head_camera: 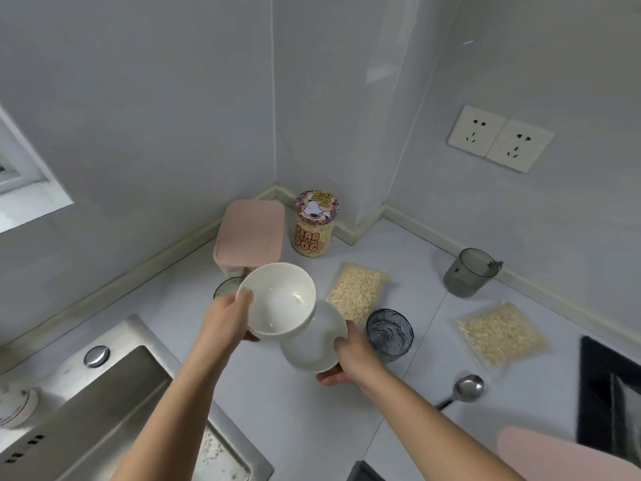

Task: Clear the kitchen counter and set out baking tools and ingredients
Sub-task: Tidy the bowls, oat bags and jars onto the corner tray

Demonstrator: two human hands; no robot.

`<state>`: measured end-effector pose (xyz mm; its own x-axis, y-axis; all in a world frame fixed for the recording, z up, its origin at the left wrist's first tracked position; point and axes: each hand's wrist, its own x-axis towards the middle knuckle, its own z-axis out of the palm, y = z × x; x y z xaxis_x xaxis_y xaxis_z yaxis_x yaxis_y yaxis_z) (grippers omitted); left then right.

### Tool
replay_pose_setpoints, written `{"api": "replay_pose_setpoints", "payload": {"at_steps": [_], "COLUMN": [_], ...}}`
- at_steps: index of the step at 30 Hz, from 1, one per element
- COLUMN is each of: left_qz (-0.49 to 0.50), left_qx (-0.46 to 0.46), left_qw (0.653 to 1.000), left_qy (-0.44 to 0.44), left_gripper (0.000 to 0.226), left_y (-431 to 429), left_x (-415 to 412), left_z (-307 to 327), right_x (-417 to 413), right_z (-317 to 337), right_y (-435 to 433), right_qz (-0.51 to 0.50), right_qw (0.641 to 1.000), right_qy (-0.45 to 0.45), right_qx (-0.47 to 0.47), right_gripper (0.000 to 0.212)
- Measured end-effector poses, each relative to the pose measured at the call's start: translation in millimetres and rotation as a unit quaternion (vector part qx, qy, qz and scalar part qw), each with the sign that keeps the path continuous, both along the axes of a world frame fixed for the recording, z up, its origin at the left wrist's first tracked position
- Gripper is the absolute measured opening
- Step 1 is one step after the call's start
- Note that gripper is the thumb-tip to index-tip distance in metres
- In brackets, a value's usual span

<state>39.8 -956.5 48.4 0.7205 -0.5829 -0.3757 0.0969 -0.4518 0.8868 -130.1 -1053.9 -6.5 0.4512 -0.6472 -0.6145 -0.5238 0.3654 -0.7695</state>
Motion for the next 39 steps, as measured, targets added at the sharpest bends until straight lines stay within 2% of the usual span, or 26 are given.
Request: {"api": "replay_pose_setpoints", "payload": {"at_steps": [9, 12, 15, 17, 19, 25, 28, 32, 34, 37, 39], "left_qz": [-0.132, -0.185, -0.21, -0.238, -0.276, -0.359, -0.383, -0.423, -0.45, -0.479, -0.481], "left_qx": [0.008, 0.013, -0.001, -0.006, -0.011, -0.017, -0.017, -0.016, -0.016, -0.025, -0.028], "left_qw": [0.99, 0.981, 0.977, 0.971, 0.961, 0.931, 0.919, 0.896, 0.878, 0.866, 0.867], "left_qy": [-0.04, -0.048, -0.033, -0.021, -0.019, -0.066, -0.094, -0.136, -0.161, -0.141, -0.129], "left_gripper": [0.033, 0.04, 0.034, 0.029, 0.029, 0.04, 0.038, 0.041, 0.042, 0.045, 0.039], "left_y": [-23.9, -32.6, -44.4, -49.1, -50.4, -47.4, -37.7, -20.0, -8.8, 5.4, 10.7], "left_x": [-70.1, -101.1, -137.1, -163.1, -198.0, -293.0, -348.1, -420.3, -464.8, -525.9, -564.0], "left_z": [9.7, 15.0, 18.5, 23.2, 28.9, 42.2, 48.8, 47.6, 45.1, 44.2, 46.0], "right_x": [-78.7, -111.9, -143.6, -166.4, -201.1, -292.9, -347.9, -425.1, -472.2, -528.5, -559.9], "right_z": [38.2, 43.2, 48.3, 50.3, 53.0, 71.1, 77.7, 82.8, 82.5, 80.7, 81.5], "right_y": [3.7, 6.8, 11.6, 15.0, 23.1, 53.8, 73.4, 106.9, 126.5, 146.8, 156.2], "right_qz": [-0.012, -0.044, -0.082, -0.128, -0.175, -0.293, -0.326, -0.315, -0.317, -0.348, -0.373], "right_qw": [0.999, 0.998, 0.995, 0.989, 0.979, 0.938, 0.924, 0.917, 0.916, 0.909, 0.901], "right_qy": [-0.036, -0.043, -0.055, -0.075, -0.109, -0.176, -0.196, -0.24, -0.241, -0.226, -0.219], "right_qx": [-0.017, -0.019, -0.022, -0.013, 0.003, 0.052, 0.048, 0.047, 0.038, 0.029, 0.016], "right_gripper": [0.036, 0.032, 0.029, 0.036, 0.044, 0.042, 0.047, 0.064, 0.06, 0.049, 0.044]}}
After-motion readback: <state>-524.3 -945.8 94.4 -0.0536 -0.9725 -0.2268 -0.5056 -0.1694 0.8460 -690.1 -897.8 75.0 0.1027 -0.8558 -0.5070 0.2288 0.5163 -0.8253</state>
